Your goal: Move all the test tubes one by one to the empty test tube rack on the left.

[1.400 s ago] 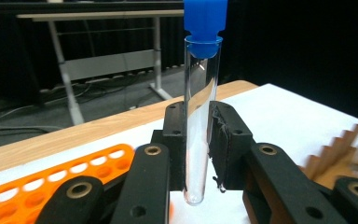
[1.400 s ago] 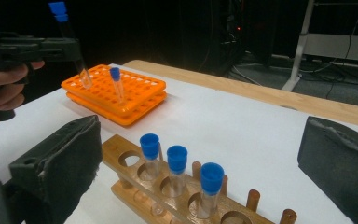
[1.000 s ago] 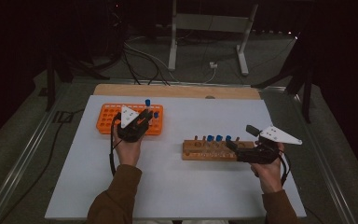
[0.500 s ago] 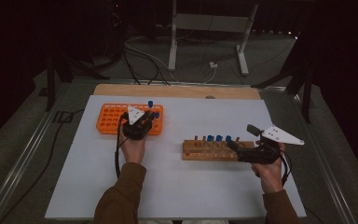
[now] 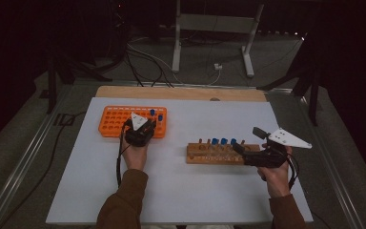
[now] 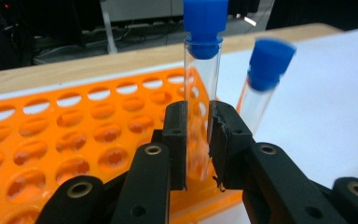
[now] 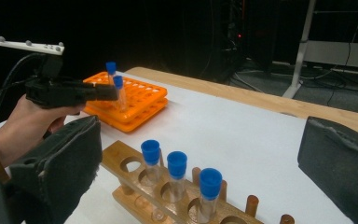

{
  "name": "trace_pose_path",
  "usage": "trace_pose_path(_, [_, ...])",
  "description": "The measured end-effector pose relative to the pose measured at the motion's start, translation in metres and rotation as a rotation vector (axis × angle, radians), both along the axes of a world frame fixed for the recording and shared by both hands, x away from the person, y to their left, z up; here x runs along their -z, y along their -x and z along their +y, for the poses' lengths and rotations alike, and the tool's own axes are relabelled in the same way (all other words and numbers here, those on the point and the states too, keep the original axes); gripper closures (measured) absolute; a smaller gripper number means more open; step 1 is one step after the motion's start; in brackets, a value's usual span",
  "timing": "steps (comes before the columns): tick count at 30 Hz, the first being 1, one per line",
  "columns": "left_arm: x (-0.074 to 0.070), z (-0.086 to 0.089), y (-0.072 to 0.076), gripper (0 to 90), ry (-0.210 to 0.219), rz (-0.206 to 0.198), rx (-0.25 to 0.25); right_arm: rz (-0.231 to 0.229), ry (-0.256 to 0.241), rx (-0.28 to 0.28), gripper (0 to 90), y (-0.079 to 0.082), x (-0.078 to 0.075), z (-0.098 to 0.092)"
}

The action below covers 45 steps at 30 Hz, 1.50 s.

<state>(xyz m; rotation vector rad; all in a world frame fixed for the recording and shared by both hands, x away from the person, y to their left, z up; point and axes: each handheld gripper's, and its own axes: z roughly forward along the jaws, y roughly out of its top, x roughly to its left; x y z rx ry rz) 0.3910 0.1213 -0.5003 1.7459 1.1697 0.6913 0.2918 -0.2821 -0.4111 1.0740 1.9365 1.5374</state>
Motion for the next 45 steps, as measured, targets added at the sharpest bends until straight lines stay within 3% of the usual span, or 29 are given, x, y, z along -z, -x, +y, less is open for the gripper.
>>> trace_pose_path(15, [0.001, 0.000, 0.003, 78.7, -0.037, 0.022, 0.019, 0.004, -0.001, -0.008, 0.0, 0.000, 0.001, 0.001])
trace_pose_path(19, [0.004, -0.001, 0.003, 78.6, -0.068, 0.036, 0.030, 0.007, 0.000, -0.008, 0.0, -0.001, 0.002, 0.001])
trace_pose_path(27, [0.004, 0.000, 0.004, 78.5, -0.079, 0.036, 0.037, 0.005, -0.002, -0.010, 0.0, -0.001, 0.002, 0.000])
trace_pose_path(32, [0.003, 0.002, 0.003, 76.8, -0.055, 0.049, 0.042, 0.004, -0.003, -0.011, 0.0, -0.001, 0.002, 0.000])
trace_pose_path(36, [0.005, 0.008, 0.005, 63.3, -0.028, 0.055, 0.035, 0.008, -0.010, -0.009, 0.0, -0.001, 0.002, -0.001])
trace_pose_path(40, [0.003, 0.015, 0.011, 56.4, -0.007, 0.051, 0.045, 0.012, -0.007, -0.007, 0.1, -0.002, 0.003, -0.001])
trace_pose_path(45, [-0.004, 0.024, 0.019, 47.3, 0.062, 0.049, 0.075, 0.018, -0.002, -0.004, 0.1, -0.004, 0.005, -0.001])
